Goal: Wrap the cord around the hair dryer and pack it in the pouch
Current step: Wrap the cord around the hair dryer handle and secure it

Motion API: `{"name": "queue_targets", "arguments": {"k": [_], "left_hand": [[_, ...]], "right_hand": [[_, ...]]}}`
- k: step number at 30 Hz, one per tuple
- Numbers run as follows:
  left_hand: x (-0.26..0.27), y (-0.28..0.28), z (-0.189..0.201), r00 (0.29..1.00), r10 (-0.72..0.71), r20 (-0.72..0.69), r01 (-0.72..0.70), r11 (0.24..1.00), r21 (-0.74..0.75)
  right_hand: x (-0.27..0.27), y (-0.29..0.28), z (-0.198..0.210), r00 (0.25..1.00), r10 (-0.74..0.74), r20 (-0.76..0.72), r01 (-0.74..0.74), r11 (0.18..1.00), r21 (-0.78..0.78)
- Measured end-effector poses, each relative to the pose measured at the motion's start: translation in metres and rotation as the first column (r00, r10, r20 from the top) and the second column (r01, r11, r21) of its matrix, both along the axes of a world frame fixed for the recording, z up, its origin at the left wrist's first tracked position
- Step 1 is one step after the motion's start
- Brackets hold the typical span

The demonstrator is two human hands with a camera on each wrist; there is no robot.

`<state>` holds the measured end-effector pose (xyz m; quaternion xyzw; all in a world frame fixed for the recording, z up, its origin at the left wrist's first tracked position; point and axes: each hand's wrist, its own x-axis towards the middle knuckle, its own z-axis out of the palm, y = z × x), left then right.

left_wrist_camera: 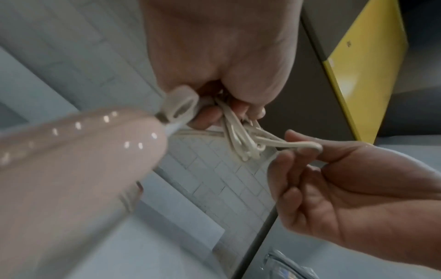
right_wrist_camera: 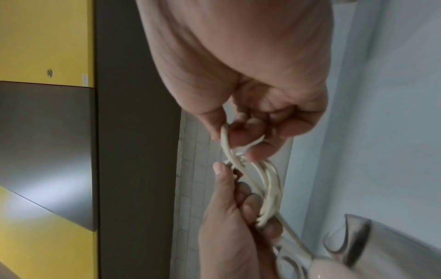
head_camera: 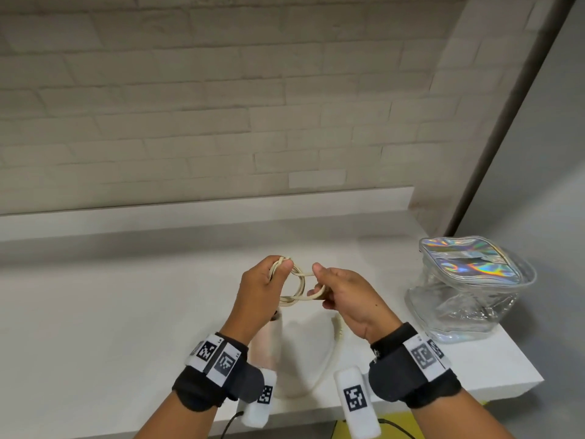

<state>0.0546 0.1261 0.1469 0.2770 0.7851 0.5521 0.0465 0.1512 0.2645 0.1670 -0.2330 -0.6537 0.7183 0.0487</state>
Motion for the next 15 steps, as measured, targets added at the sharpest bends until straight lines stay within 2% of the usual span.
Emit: {"name": "queue_targets", "arguments": {"k": [4, 5, 7, 10, 12, 13, 15], "left_hand": [[-0.004, -0.003, -0.001, 0.998, 0.046, -0.044, -0.044, 0.998, 0.045], [-0.007, -0.004, -0.002, 0.996, 0.071, -0.046, -0.068, 0.996, 0.065], [-0.011, -0.008, -0.003, 0.993, 0.109, -0.049, -0.105, 0.99, 0.09], [-0.014, -0.015, -0.007, 0.99, 0.131, -0.045, -0.127, 0.989, 0.074], [-0.014, -0.018, -0.009, 0.989, 0.144, -0.023, -0.143, 0.989, 0.033], [-0.012, -0.018, -0.011, 0.988, 0.151, -0.012, -0.151, 0.988, 0.019], [-0.008, -0.017, -0.011, 0.986, 0.167, 0.022, -0.167, 0.985, 0.034]], "right_hand": [[0.004, -0.009, 0.006, 0.998, -0.023, -0.062, 0.001, 0.942, -0.336], [0.005, -0.01, 0.009, 0.998, -0.003, -0.063, -0.02, 0.93, -0.368], [0.009, -0.011, 0.016, 0.998, 0.051, -0.047, -0.063, 0.945, -0.322], [0.014, -0.004, 0.023, 0.997, 0.056, -0.043, -0.062, 0.988, -0.14], [0.016, 0.001, 0.021, 0.996, 0.044, -0.075, -0.033, 0.989, 0.146], [0.017, 0.002, 0.017, 0.995, 0.051, -0.082, -0.019, 0.934, 0.356], [0.018, 0.0, 0.006, 0.995, 0.085, -0.061, -0.018, 0.713, 0.701]]}}
